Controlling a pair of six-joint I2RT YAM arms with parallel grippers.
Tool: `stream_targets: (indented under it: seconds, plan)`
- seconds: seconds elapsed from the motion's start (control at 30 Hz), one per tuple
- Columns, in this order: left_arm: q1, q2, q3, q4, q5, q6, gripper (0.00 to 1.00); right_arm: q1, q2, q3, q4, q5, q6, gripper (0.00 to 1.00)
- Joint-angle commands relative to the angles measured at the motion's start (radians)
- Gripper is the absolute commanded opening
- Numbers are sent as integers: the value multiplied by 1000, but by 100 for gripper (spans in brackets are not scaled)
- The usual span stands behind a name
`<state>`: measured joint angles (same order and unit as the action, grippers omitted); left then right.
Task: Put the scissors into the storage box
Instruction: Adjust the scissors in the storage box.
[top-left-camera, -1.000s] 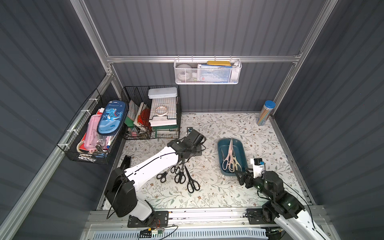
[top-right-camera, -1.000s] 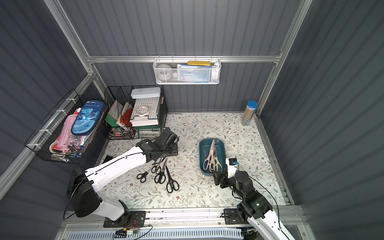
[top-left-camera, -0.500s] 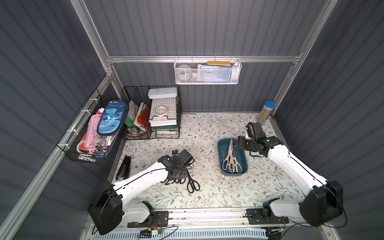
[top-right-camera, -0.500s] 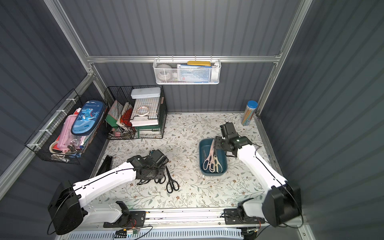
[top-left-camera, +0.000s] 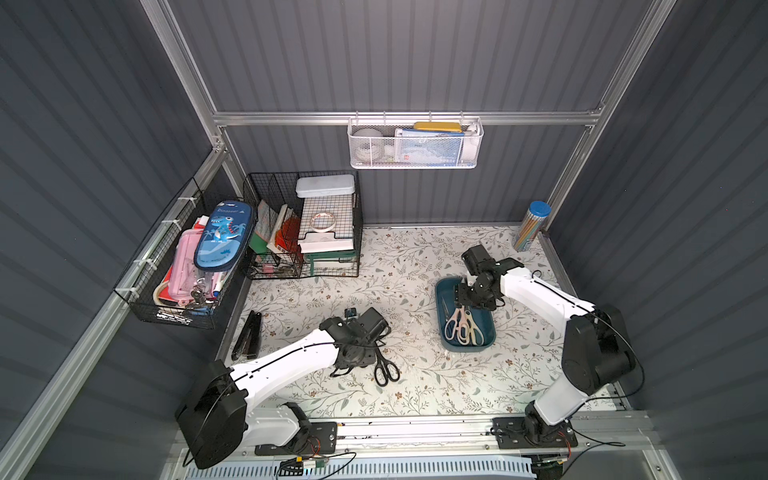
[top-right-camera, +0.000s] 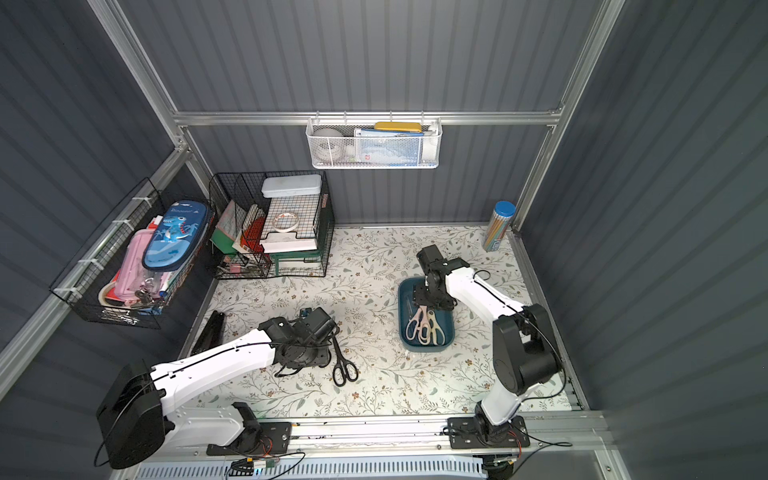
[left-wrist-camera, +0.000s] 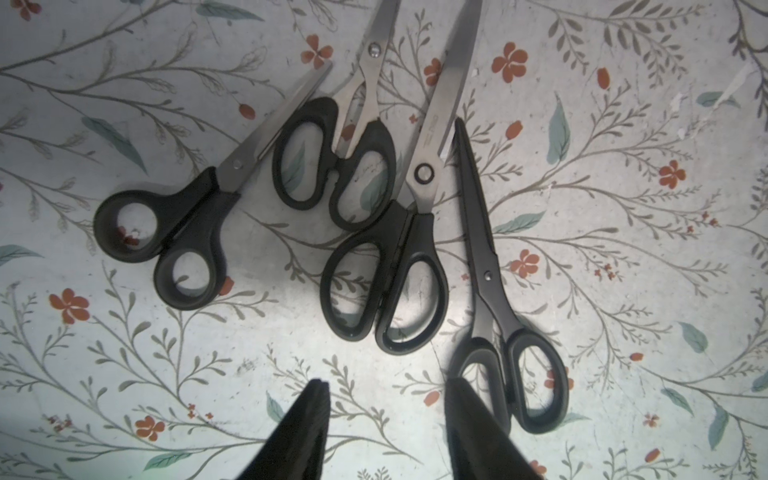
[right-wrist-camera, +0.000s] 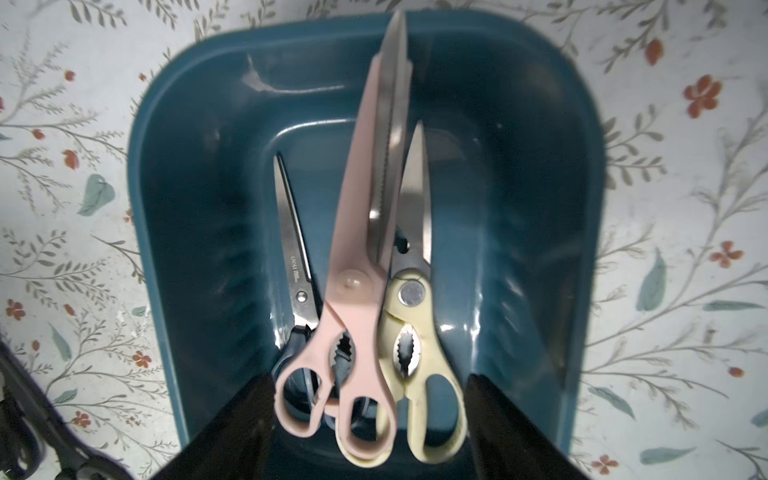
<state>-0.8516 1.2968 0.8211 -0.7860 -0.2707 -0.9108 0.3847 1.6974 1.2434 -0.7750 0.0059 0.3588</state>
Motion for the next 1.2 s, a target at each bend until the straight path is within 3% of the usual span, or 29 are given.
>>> stream_targets:
  seconds: [0.0,0.13,0.33,0.7,0.97,1.1,1.17]
  plan:
    - [-6,-1,-23,19,-18,-15,51,50,69,66,-20,34,9,77]
    - [-6,1,-38,24,-9,-17,50,77,163,128,-67,105,42,76]
    - [-6,-57,-80,35,-31,-41,51,92,176,119,-33,165,49,70]
    - [-7,-59,-76,27,-44,-53,52,116,156,32,-12,160,31,43]
    - [-8,-39,-63,26,-56,-51,52,152,80,-22,-27,146,22,30]
    - [-8,-48,-63,22,-54,-56,53,157,31,-21,-51,147,30,38]
    - [-7,-53,-56,5,-44,-65,53,156,-2,-15,-63,150,28,37]
